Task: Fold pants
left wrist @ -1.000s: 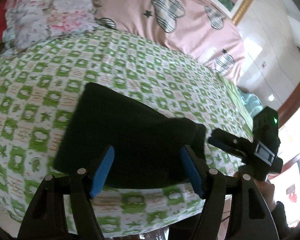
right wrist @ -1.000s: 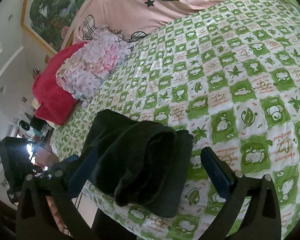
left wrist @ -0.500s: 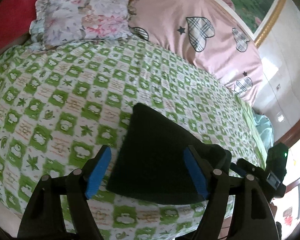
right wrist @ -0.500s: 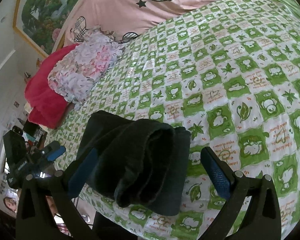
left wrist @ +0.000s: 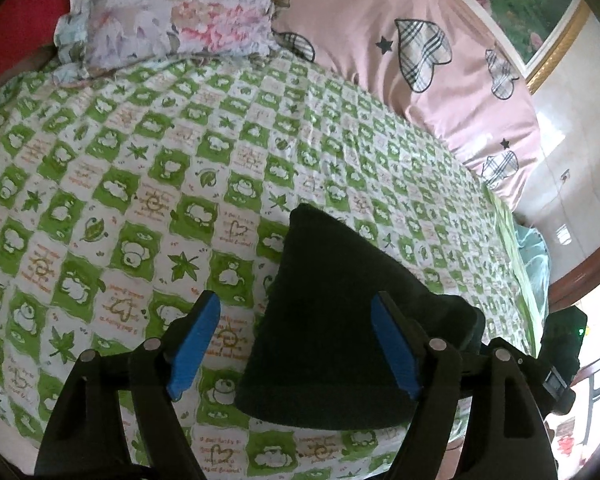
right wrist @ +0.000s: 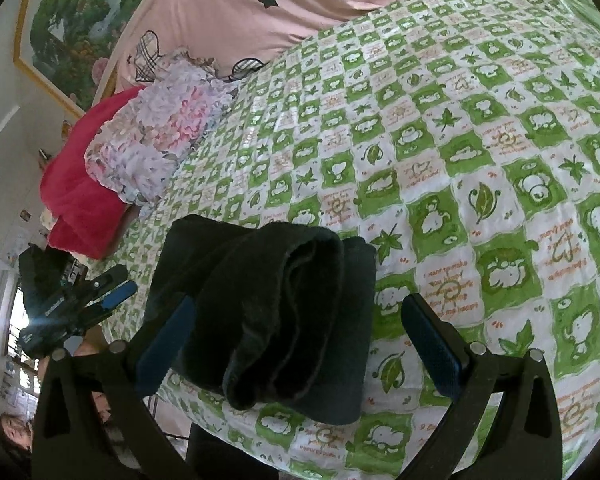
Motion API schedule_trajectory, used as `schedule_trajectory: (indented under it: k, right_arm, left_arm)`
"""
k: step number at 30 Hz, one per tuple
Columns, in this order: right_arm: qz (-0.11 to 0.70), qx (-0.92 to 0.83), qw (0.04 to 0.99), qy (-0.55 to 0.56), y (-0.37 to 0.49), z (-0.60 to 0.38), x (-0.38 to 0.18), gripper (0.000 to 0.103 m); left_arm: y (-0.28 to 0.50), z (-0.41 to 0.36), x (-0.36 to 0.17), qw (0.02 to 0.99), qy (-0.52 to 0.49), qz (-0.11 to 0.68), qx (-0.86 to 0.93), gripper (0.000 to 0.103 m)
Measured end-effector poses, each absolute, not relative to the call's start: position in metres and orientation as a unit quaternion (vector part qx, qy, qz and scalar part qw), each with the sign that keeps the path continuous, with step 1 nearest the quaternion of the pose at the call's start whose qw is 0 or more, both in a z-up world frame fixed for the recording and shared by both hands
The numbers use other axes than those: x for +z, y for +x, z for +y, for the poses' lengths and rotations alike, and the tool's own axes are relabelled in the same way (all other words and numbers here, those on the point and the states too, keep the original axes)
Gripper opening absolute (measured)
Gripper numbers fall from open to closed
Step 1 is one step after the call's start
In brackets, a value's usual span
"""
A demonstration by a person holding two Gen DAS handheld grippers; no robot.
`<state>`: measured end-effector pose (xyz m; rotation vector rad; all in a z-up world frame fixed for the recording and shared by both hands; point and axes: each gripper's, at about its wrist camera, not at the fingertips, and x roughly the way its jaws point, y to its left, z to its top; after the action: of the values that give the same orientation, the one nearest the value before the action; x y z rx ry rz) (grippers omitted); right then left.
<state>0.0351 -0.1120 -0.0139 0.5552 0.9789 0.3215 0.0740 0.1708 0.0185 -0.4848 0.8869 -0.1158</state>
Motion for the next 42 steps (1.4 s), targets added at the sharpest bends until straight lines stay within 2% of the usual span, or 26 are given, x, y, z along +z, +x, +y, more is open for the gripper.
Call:
schedule_trajectory:
  k: [23, 31, 34, 35, 36, 37, 42]
  right_arm:
    - [0.488, 0.160, 0.806, 0.294, 0.044, -0.104, -0.050, 0.102]
    - [0.491, 0.168, 0.803, 0.295, 0.044, -0.102, -0.056, 0.085]
    - [0.491, 0.167, 0.804, 0.290, 0.044, -0.100, -0.057, 0.080]
    - [0.491, 0.169, 0.805, 0.288, 0.044, -0.099, -0.057, 0.078]
    - [0.491, 0.170, 0.805, 0.285, 0.044, -0.099, -0.057, 0.074]
    - [0.491, 0.172, 0.805, 0.284, 0.044, -0.099, -0.057, 0.070]
    - [0.484, 0.181, 0.813, 0.267, 0.041, -0.096, -0.049, 0.057]
  left_arm:
    - [0.119, 0.154, -0.025, 0.837, -0.224, 0.488, -0.105, 0.078]
    - [0.128, 0.151, -0.039, 0.829, -0.235, 0.495, -0.113, 0.078]
    - [0.129, 0.149, -0.042, 0.828, -0.239, 0.494, -0.119, 0.071]
    - [0.129, 0.147, -0.042, 0.826, -0.242, 0.494, -0.123, 0.064]
    - [0.130, 0.146, -0.043, 0.824, -0.247, 0.494, -0.128, 0.059]
    - [0.129, 0.145, -0.044, 0.822, -0.251, 0.494, -0.130, 0.058]
    - [0.126, 0.143, -0.038, 0.830, -0.245, 0.483, -0.130, 0.042]
